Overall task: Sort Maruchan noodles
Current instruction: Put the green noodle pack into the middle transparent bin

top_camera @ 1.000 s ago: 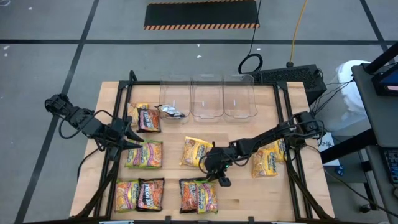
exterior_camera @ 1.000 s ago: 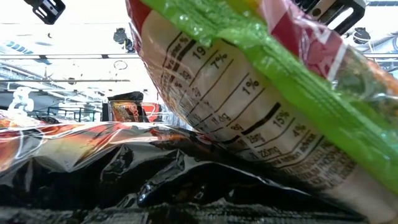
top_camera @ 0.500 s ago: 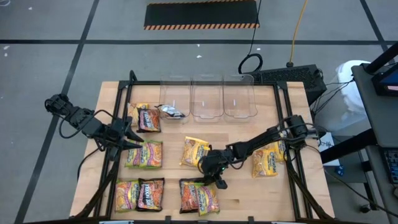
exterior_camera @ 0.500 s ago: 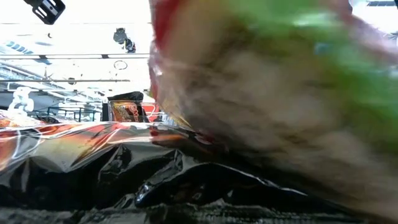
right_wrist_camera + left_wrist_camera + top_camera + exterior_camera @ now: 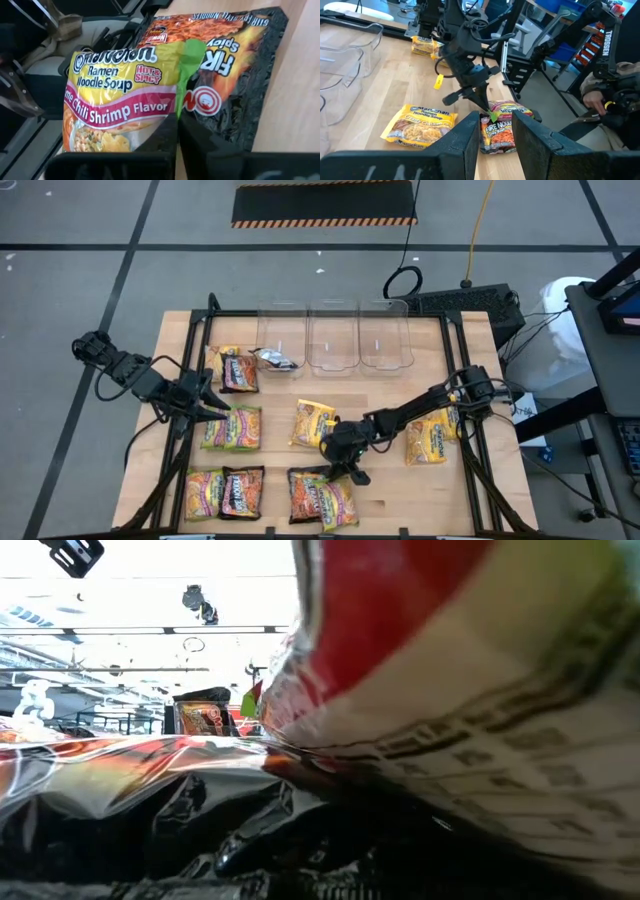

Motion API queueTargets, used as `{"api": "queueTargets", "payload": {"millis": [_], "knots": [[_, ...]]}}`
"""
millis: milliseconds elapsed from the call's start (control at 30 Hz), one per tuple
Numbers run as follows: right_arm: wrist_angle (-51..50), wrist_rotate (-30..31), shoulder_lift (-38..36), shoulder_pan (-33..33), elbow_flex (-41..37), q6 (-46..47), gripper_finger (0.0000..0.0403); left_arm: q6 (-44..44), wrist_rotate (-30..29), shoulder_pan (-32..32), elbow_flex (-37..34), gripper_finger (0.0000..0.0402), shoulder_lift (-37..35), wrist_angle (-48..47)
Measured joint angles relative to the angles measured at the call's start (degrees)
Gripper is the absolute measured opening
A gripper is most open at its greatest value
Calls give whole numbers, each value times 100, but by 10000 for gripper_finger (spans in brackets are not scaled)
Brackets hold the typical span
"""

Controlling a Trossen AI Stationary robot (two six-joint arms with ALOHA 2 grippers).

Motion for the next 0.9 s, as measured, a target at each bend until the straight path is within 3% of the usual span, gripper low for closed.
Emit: {"api": "queueTargets", "payload": {"millis": [367, 600, 900], "knots": [[-6, -1, -32, 4, 0, -431, 0, 0, 0, 0, 0, 122, -2, 0], [-326, 68, -498, -143, 0, -800, 0, 0, 0, -1, 0, 122, -1, 0], [-1574, 1097, -1497, -329, 0, -1471, 0, 0, 0, -2, 0, 122, -2, 0]]}}
